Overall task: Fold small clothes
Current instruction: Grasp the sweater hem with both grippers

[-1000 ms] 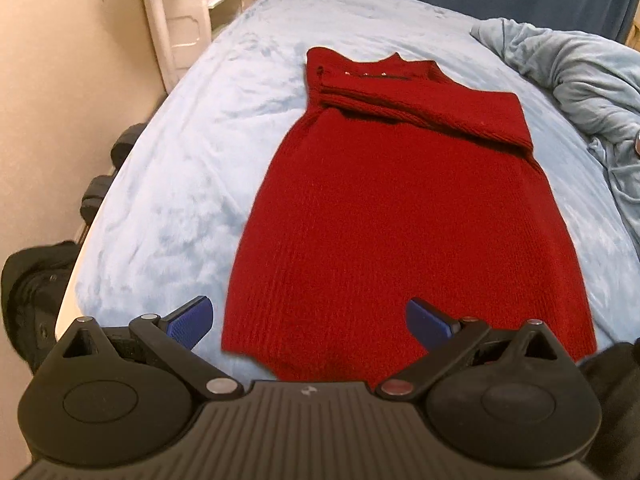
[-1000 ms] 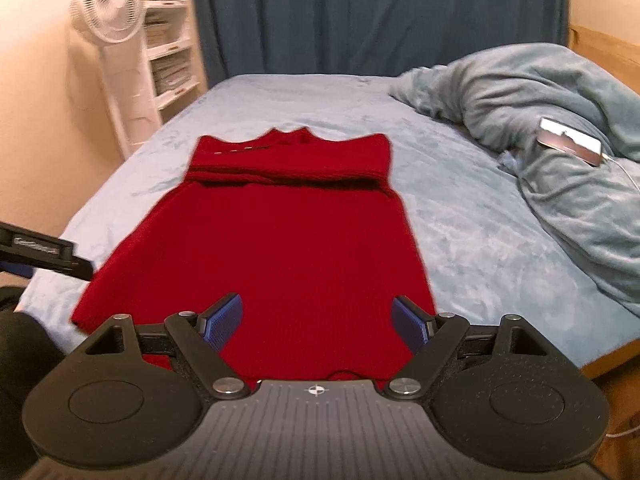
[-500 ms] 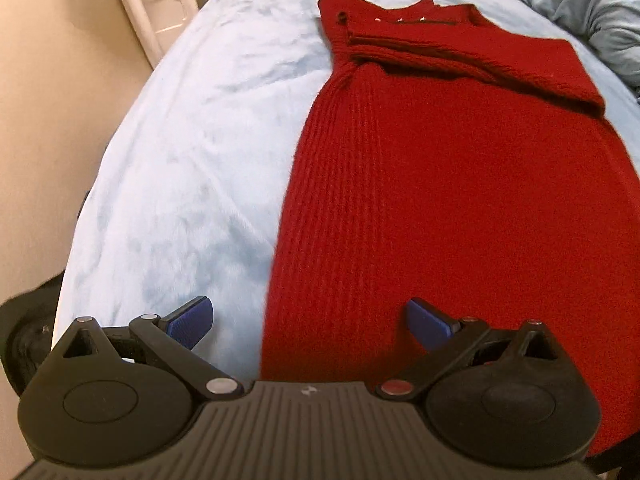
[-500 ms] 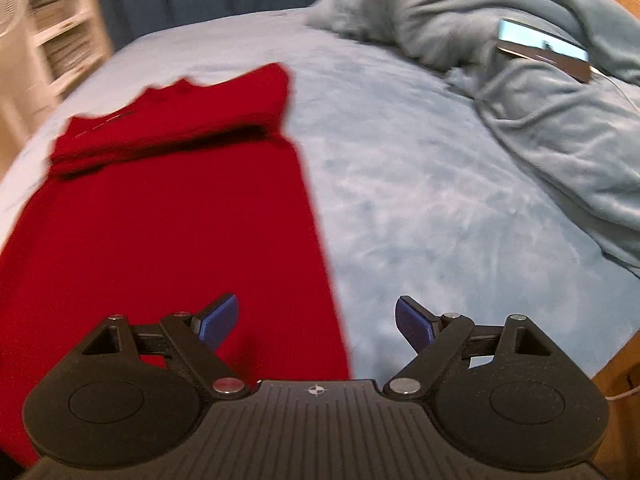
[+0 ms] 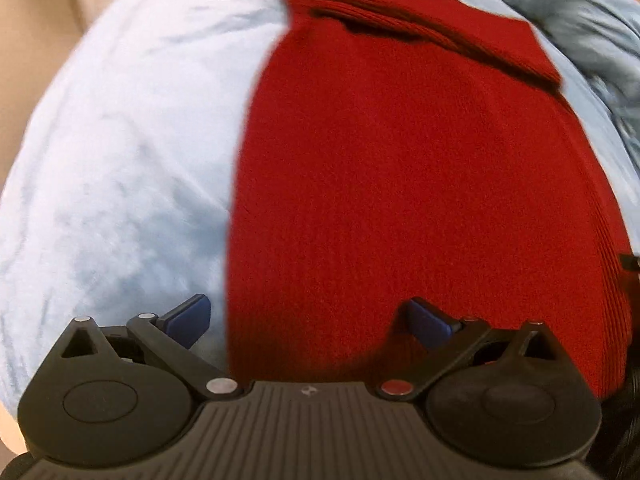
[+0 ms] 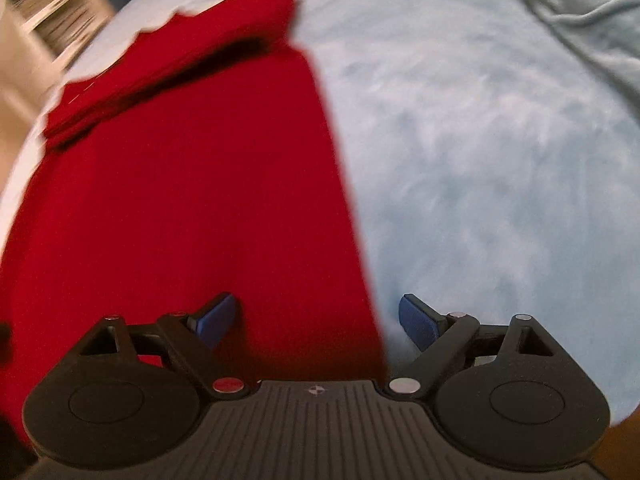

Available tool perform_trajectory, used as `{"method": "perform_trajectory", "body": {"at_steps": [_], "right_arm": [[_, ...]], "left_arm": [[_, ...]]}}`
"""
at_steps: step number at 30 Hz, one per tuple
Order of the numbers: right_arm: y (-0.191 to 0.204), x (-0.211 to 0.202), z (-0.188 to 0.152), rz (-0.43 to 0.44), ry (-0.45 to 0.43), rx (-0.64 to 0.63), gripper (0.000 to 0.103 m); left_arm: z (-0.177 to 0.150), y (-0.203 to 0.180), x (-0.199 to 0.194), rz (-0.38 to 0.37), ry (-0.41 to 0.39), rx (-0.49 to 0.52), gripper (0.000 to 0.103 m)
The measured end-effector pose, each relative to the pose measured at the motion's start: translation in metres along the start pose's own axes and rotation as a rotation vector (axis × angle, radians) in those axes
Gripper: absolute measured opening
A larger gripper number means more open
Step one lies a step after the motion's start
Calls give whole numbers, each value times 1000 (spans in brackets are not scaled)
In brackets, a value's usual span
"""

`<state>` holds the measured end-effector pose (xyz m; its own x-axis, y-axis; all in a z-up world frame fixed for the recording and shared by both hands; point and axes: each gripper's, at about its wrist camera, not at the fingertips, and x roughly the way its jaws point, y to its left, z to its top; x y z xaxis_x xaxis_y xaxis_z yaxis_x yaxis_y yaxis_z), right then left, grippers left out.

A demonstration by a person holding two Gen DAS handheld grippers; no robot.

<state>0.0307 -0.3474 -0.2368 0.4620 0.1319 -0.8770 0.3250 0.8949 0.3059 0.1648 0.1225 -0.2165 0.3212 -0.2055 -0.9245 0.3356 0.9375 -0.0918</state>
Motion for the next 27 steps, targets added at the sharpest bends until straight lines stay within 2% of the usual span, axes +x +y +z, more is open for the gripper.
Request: {"method": "perform_trajectory", "body": {"at_steps": [3, 5, 6, 7, 8, 9, 10, 11, 15, 20, 23, 27], "right_arm": [[0, -7, -16, 66, 50, 28, 90], [-1, -9, -19, 83, 42, 58, 89], [-1, -8, -19, 80, 44, 61, 81], [0, -8, -19, 68, 45, 68, 73], [1, -10, -18, 48, 45, 73, 51], [2, -13, -18, 24, 48, 73, 31], [2, -15, -18, 15, 51, 75, 26], [2, -18, -18, 28, 52, 82, 23], [6, -35, -8, 50, 43, 92, 19], [21, -80, 8, 93, -57, 73, 17], [25, -111, 2, 122, -118, 51, 15], [23, -137, -16, 138, -165, 62, 11]], "left_arm": [[-10, -6, -5, 4, -6, 36, 103], [-10, -7, -7, 6, -1, 18, 103], [-9, -8, -8, 14, 10, -2, 102], [-7, -10, -10, 50, 23, -32, 90], [-4, -14, -14, 98, 22, -62, 82], [-4, -18, -20, 109, 21, -71, 60], [-3, -23, -27, 92, 12, -72, 31], [-3, -27, -32, 87, -6, -68, 22], [-6, -44, -53, 113, -44, -50, 17], [-4, -52, -93, 49, -137, -112, 15], [-9, -56, -108, 30, -161, -103, 15], [-32, -56, -128, 6, -173, -101, 15]]}}
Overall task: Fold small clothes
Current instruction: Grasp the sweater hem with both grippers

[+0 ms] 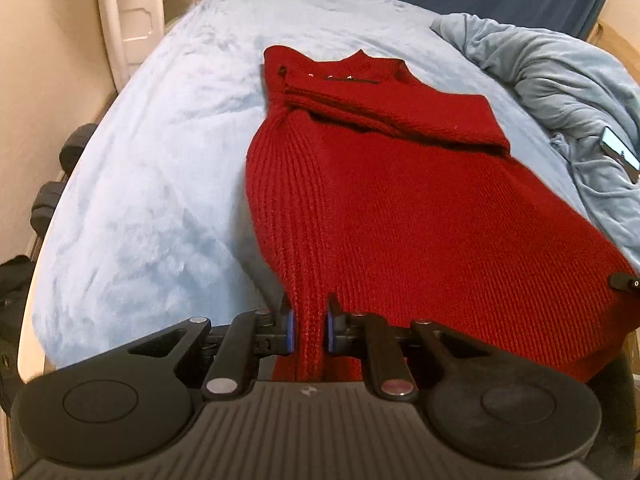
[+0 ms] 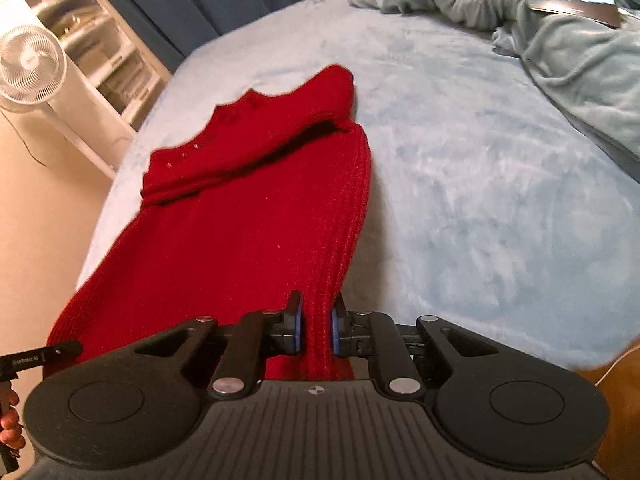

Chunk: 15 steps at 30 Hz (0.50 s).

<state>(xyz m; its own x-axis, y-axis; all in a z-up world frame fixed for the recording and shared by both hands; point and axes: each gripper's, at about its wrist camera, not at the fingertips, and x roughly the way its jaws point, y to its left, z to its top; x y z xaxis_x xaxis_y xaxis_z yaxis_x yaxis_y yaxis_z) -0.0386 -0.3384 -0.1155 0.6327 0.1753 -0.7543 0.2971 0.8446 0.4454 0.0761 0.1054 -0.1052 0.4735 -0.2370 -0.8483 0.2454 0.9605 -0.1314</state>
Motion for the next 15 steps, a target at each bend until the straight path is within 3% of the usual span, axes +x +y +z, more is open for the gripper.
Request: {"method": "perform_trajectory", "body": {"at_steps": [9, 15], "right_arm": [[-24, -64, -73, 39, 20, 131, 10], [-24, -78, -89, 44, 14, 153, 10]], "left_arm": [[-71, 6, -45, -46, 30, -41, 15], [-71, 4, -45, -41, 60, -50, 15]]}}
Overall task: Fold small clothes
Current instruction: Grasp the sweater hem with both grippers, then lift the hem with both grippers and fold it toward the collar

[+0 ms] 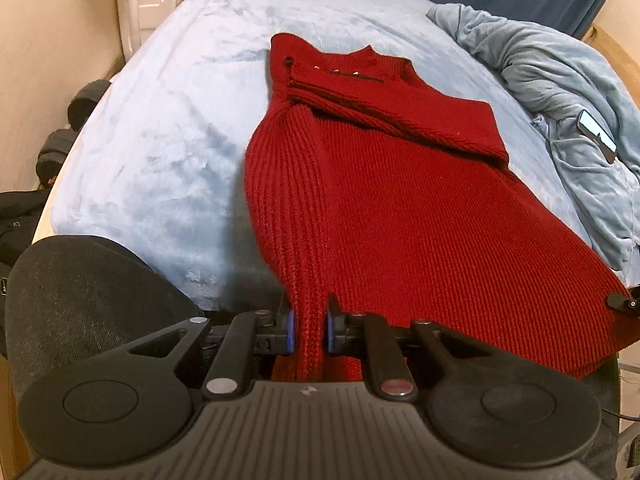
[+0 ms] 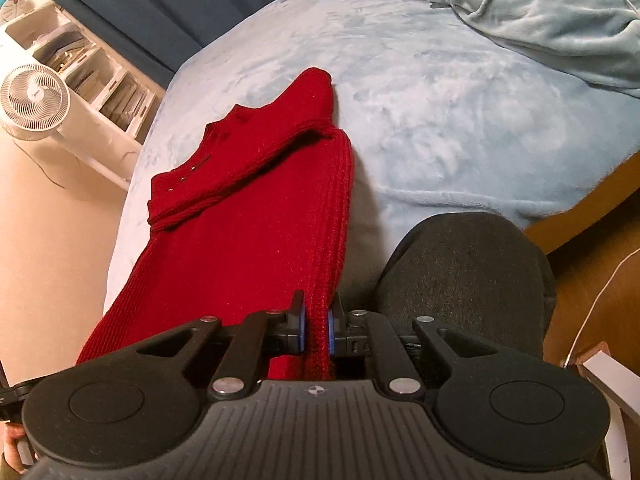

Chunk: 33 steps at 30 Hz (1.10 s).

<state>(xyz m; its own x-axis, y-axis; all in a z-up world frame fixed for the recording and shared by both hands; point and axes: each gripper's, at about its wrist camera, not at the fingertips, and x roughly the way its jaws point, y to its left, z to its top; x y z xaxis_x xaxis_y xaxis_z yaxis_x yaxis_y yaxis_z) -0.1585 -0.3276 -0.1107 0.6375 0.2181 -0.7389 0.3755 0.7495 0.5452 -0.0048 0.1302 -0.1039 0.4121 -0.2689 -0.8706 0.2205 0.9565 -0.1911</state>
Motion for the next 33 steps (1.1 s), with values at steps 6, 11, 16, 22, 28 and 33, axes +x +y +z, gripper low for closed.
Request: {"method": "perform_trajectory", "body": {"at_steps": [6, 11, 16, 22, 28, 33], "right_arm": [[7, 4, 20, 4, 30, 2, 10], [20, 16, 58, -6, 79, -20, 10], [44, 42, 133, 19, 86, -59, 10], [78, 141, 268, -42, 75, -61, 11], [53, 212, 328, -167, -78, 175, 72], [21, 224, 292, -118, -112, 159, 72]], "left_arm": [[21, 7, 11, 9, 75, -42, 15], [60, 15, 24, -28, 140, -110, 15], [163, 6, 43, -69, 108, -88, 15], [325, 15, 129, -34, 63, -160, 38], [375, 54, 158, 155, -110, -298, 100], [339, 56, 181, 114, -86, -199, 100]]}}
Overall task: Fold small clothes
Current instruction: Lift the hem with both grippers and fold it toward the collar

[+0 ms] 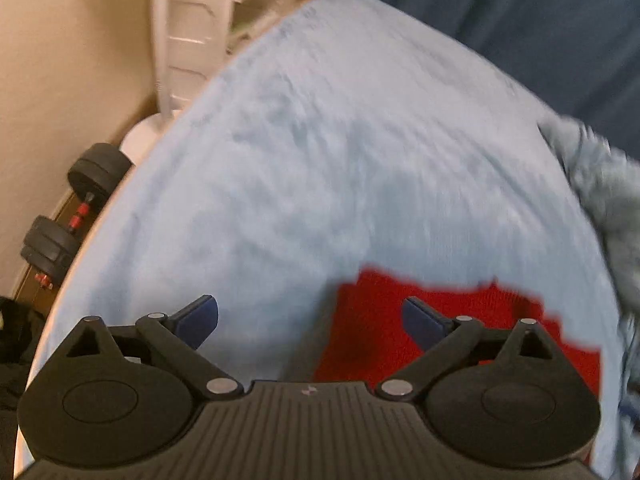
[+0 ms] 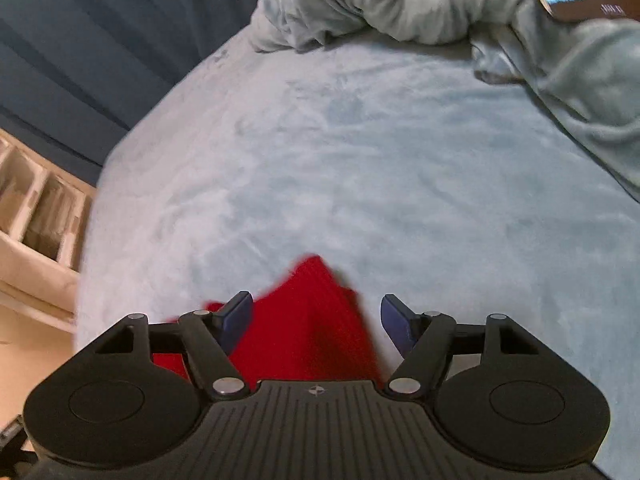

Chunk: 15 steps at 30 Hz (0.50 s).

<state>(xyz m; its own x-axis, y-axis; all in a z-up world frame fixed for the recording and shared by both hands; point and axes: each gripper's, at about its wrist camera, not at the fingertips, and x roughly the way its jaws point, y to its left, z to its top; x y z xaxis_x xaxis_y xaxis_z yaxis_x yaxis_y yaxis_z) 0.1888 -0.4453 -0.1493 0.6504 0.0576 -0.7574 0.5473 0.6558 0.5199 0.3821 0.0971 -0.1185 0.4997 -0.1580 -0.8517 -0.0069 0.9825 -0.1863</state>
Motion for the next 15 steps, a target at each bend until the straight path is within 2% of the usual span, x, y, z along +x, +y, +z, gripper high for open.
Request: {"method": "perform_trajectory", "body": {"at_steps": [3, 5, 8, 9, 11, 12, 13, 14, 15], "right_arm": [[-12, 18, -22, -52, -12, -47, 72], [-14, 31, -31, -51, -9, -41, 72], [-7, 42, -34, -24, -34, -31, 72], [-3, 45, -35, -16, -42, -41, 71], [7, 54, -36, -30, -53, -81, 71], [11, 56, -36, -37, -58, -103, 63], [16, 60, -37, -41, -60, -138, 48], [21, 63, -37, -50, -51, -176, 10], [27, 64, -36, -76, -46, -217, 11]], "left_arm": [[-26, -17, 8, -32, -9, 112, 100], [-36, -32, 13, -58, -12, 170, 100], [-41, -58, 31, -18, 5, 280, 100], [-42, -64, 39, 16, 6, 311, 96], [-42, -66, 55, 52, 27, 332, 47], [-40, -60, 60, 51, 50, 303, 21], [-37, -53, 57, 45, 46, 246, 15], [-33, -46, 48, 28, 20, 215, 14], [-29, -37, 35, 11, -25, 183, 14]]}}
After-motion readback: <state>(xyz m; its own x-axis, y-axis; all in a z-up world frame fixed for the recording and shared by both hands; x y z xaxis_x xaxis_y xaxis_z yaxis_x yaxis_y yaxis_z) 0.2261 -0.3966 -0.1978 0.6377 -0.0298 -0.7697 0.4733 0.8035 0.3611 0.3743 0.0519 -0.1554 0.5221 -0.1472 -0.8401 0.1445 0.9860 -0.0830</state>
